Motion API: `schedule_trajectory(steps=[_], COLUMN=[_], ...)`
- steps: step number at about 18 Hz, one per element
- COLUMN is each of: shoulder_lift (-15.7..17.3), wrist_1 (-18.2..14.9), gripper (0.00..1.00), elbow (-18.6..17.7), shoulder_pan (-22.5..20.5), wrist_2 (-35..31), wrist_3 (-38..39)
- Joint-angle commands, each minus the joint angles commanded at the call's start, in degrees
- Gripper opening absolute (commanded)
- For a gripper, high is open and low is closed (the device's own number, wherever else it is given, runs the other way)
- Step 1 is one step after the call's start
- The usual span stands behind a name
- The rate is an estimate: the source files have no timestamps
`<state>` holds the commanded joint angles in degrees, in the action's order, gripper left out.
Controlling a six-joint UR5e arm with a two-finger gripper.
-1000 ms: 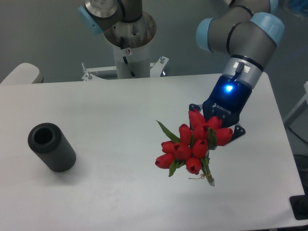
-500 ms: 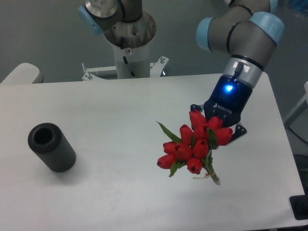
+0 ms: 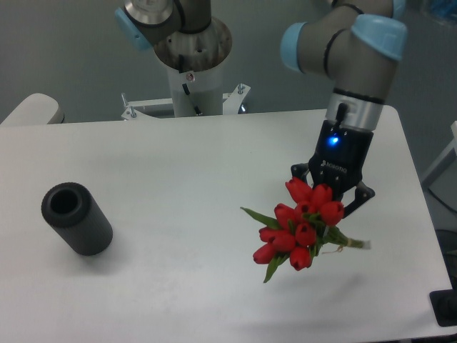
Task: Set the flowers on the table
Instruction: 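Lower the held tulip bouquet toward the table surface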
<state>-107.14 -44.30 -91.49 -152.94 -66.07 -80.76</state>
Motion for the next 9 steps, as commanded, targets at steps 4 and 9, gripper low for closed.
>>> schedule_trajectory(steps=[4,9], shoulder_lift=[0.5,1.2], wrist_1=[0.1,0.2], gripper=[0.28,0.28], elbow=[-3.1,-9.0], shoulder_pan=[2.5,5.0], wrist_2=[-8.5,-16.2], wrist_3=[-5.2,-6.3])
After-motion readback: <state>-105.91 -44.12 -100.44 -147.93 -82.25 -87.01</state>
